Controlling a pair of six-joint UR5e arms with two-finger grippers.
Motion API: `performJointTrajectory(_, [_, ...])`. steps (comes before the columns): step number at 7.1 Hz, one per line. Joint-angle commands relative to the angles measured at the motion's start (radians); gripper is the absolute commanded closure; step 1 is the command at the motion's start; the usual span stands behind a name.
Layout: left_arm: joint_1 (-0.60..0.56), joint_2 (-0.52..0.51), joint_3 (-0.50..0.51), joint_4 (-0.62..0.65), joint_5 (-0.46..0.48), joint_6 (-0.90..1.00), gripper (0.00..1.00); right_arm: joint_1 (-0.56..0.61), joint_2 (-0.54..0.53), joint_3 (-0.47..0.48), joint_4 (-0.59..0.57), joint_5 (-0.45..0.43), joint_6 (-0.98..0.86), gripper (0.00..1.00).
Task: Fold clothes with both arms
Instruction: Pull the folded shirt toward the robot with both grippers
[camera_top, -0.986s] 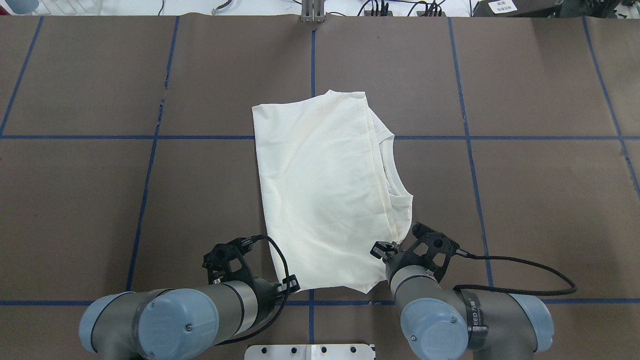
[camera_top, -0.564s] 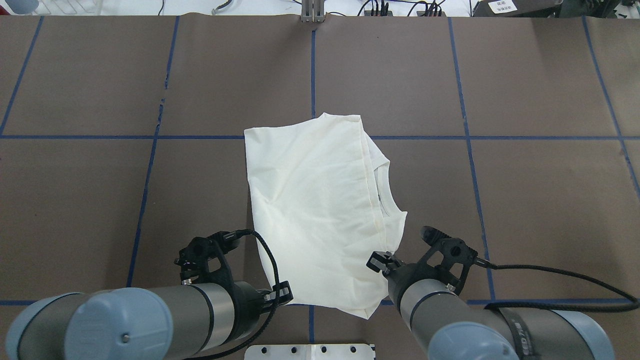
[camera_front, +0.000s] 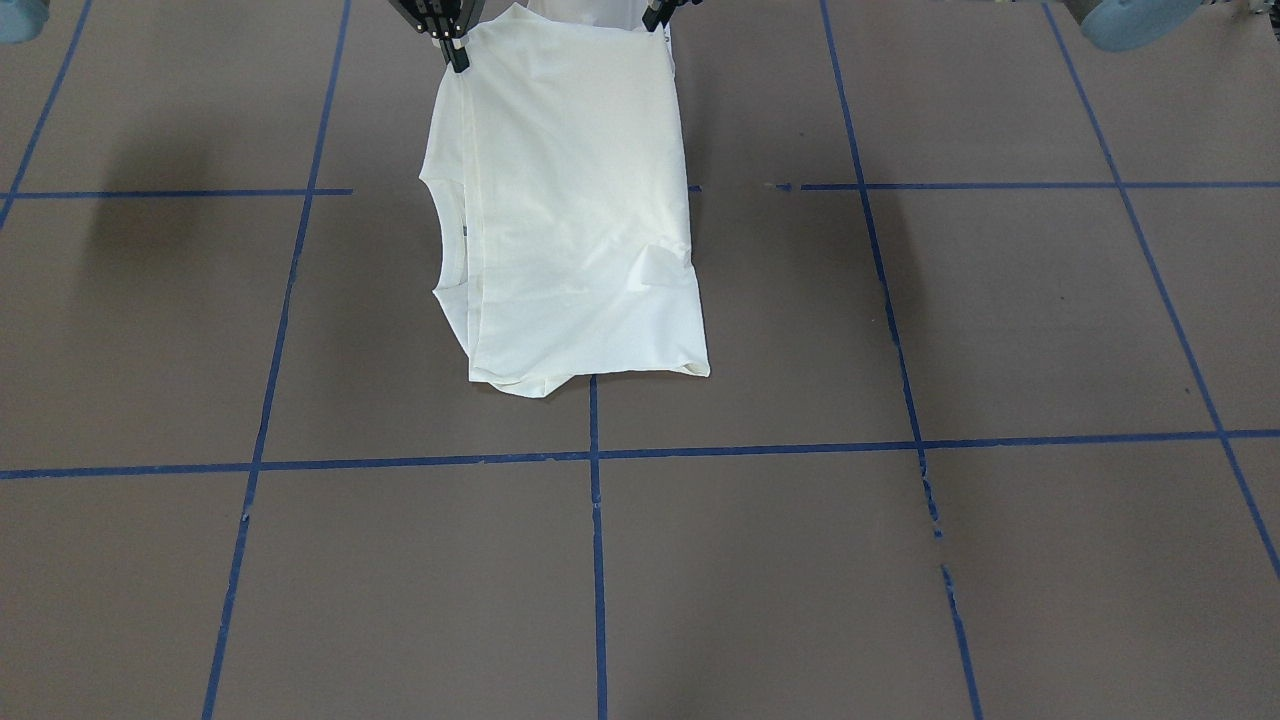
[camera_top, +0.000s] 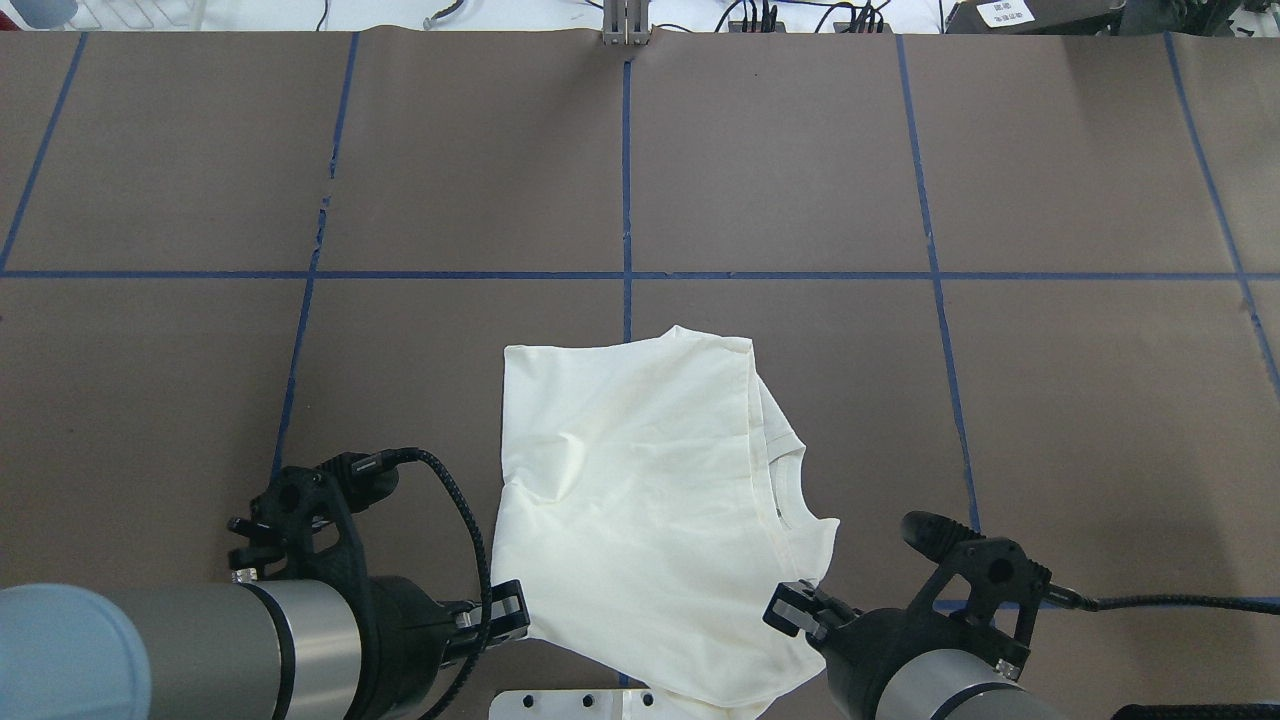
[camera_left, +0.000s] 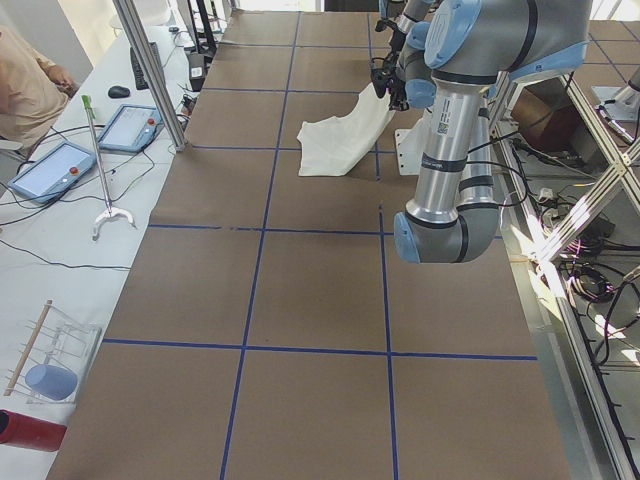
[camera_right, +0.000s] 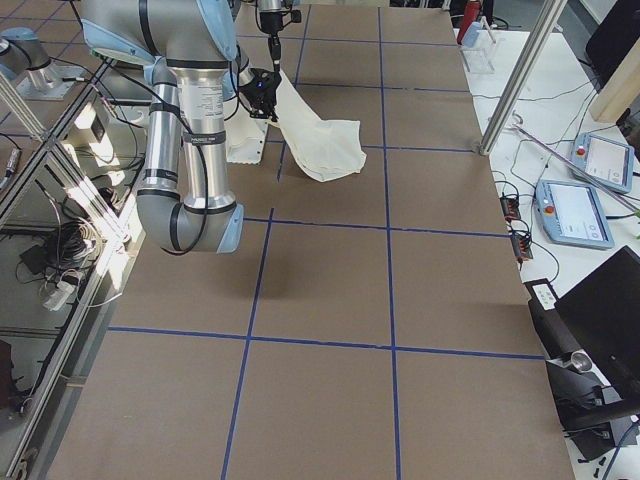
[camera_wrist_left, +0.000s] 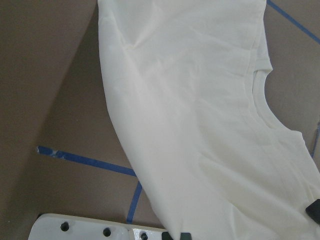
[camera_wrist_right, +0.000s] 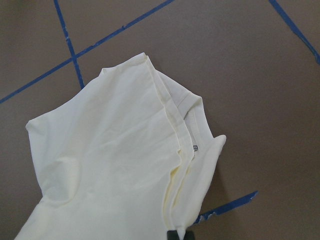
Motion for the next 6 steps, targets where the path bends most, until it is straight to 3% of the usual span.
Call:
performJointTrajectory(1, [-0.062, -0.027, 0.100, 0.000, -0.001, 0.086, 1.00, 0.097, 0.063, -0.151, 0.005, 0.005, -0.005, 1.00])
performJointTrajectory(3, [-0.169, -0.082, 0.204, -0.026, -0.004, 0.189, 1.00, 0.247, 0.143, -0.273, 0.007, 0.131, -0.045, 1.00])
performJointTrajectory(4, [-0.220, -0.084, 0.273, -0.088, -0.005, 0.195, 1.00, 0.304, 0.172, -0.328, 0.015, 0.140, -0.079, 1.00])
performJointTrajectory(6, [-0.266, -0.108, 0.387, -0.179, -0.007, 0.261, 1.00, 0.390, 0.192, -0.509, 0.192, 0.189, -0.146, 1.00])
